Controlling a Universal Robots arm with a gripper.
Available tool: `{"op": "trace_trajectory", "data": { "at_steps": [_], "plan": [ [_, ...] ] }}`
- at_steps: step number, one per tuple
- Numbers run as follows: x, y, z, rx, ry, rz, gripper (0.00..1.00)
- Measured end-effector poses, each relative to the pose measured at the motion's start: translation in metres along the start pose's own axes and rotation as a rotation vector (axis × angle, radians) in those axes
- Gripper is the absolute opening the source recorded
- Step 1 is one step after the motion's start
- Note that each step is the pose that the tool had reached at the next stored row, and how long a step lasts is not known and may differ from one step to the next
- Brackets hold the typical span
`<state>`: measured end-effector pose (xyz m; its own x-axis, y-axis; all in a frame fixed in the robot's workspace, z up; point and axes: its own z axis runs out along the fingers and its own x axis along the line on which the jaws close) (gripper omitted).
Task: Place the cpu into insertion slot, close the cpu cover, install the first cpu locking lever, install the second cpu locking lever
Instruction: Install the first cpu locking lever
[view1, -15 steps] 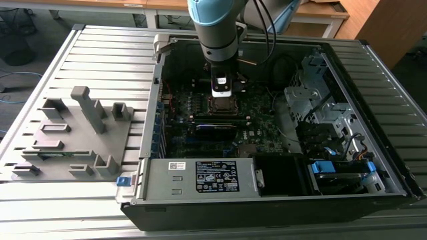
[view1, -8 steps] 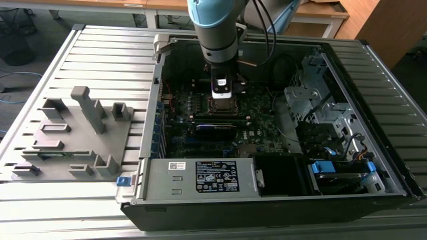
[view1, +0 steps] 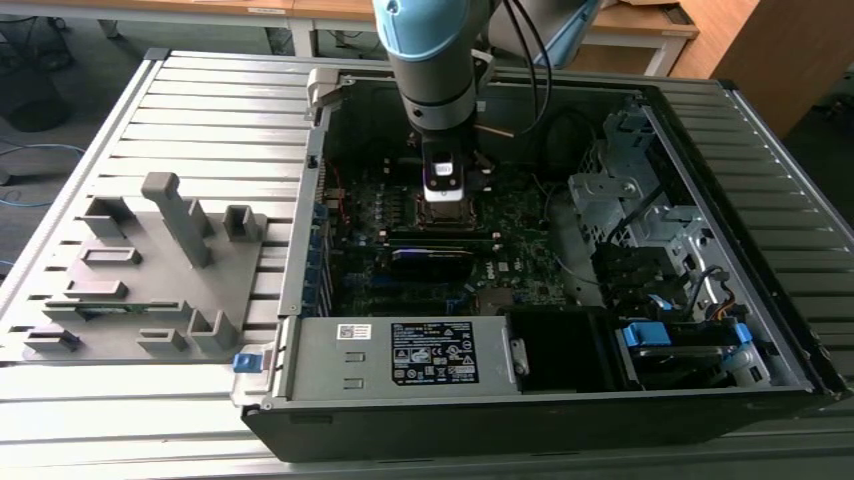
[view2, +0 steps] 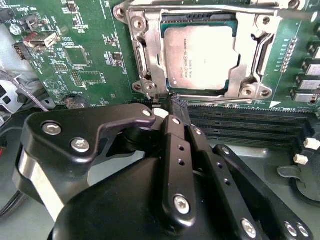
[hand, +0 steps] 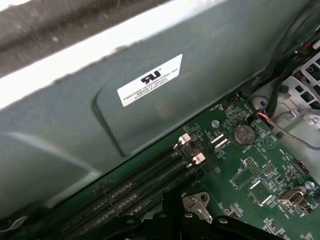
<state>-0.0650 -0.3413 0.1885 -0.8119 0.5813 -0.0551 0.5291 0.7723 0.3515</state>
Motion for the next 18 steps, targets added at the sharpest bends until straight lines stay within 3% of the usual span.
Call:
{"op": "trace_trajectory", "data": {
  "at_steps": [18],
  "plan": [
    [0.0013,0.0038,-0.0038,0.0003,-0.0002,0.0,0.11]
  ]
}}
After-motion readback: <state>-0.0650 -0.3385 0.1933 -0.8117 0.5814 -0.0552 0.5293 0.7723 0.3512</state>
